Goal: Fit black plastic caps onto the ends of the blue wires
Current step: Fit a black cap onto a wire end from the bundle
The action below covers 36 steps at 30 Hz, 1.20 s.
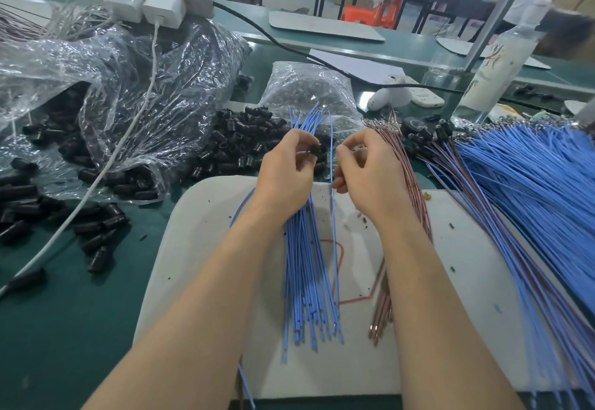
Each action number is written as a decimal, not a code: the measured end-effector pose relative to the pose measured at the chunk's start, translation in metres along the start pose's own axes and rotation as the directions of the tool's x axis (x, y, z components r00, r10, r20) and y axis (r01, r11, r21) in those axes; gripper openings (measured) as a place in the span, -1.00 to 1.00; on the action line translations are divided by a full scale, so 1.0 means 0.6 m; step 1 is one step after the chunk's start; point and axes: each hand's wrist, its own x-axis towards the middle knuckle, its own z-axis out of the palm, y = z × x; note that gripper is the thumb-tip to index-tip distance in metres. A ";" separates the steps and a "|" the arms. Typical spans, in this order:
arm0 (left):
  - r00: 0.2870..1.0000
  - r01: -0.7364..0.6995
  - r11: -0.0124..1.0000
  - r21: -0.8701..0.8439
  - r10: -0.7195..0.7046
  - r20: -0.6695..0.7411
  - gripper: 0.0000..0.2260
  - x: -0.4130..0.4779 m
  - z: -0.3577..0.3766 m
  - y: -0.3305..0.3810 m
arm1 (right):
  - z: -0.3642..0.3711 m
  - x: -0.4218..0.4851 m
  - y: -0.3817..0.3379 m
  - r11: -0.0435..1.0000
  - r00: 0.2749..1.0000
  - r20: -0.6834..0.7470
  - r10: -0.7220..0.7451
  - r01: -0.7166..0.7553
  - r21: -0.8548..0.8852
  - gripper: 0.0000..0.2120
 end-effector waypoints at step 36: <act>0.983 -0.064 0.990 0.125 0.084 -0.163 -0.96 -0.008 -0.001 0.001 | -0.020 -0.010 -0.023 0.978 0.980 0.023 -0.197 0.194 0.076 -0.85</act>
